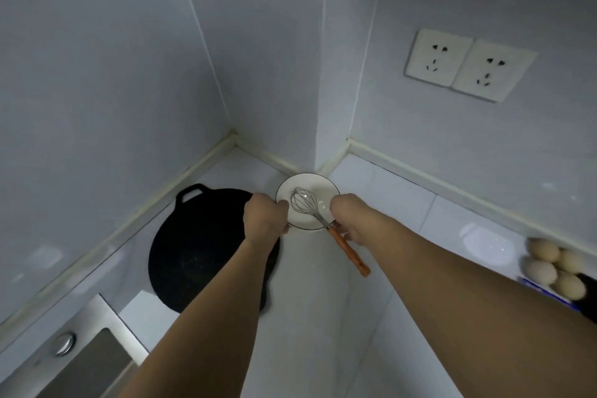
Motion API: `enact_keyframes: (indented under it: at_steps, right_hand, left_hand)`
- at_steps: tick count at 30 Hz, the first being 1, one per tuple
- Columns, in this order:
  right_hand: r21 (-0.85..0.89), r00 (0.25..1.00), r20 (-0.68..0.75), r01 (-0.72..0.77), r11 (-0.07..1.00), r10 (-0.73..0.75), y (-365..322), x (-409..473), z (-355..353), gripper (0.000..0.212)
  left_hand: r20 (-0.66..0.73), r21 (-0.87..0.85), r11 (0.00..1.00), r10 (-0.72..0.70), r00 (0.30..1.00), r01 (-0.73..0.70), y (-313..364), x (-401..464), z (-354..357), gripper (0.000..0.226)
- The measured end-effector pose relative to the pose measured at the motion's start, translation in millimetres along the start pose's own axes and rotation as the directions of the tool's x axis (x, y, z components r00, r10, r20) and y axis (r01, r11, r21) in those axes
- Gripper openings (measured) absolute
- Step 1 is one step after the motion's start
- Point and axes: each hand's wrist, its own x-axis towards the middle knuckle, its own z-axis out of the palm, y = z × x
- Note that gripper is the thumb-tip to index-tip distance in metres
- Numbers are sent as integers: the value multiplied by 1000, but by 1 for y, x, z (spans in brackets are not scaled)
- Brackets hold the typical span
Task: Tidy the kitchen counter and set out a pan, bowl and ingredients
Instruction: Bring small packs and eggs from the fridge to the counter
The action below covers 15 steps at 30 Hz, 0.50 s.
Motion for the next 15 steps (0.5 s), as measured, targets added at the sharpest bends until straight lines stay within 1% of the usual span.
enact_keyframes:
  at_steps: [1,3,6,7,10,12,15]
  right_hand:
    - [-2,1000,-22,-14,1000,14,10,-4,-9,20]
    - [36,997,-81,7,999,-4,31,-12,-33,23]
    - [50,983,-181,0,999,9,62,-21,-71,15]
    - [64,976,-216,-5,998,19,70,-23,-82,16]
    - [156,967,-251,-4,988,43,88,-27,-122,21]
    - [174,958,-282,2,985,48,98,-31,-144,26]
    - [238,931,-350,-14,971,99,118,-34,-177,25]
  left_hand:
    - [10,12,1000,2,1000,-3,3,-7,8,24]
    - [44,29,1000,4,999,-5,10,-19,29,23]
    - [144,40,999,8,989,-14,25,-35,69,19]
    - [174,34,999,19,985,-25,30,-38,81,18]
    - [247,31,998,46,968,-55,46,-43,121,27]
    - [280,36,997,54,959,-66,59,-44,147,27]
    - [341,58,994,68,938,-93,77,-47,189,39]
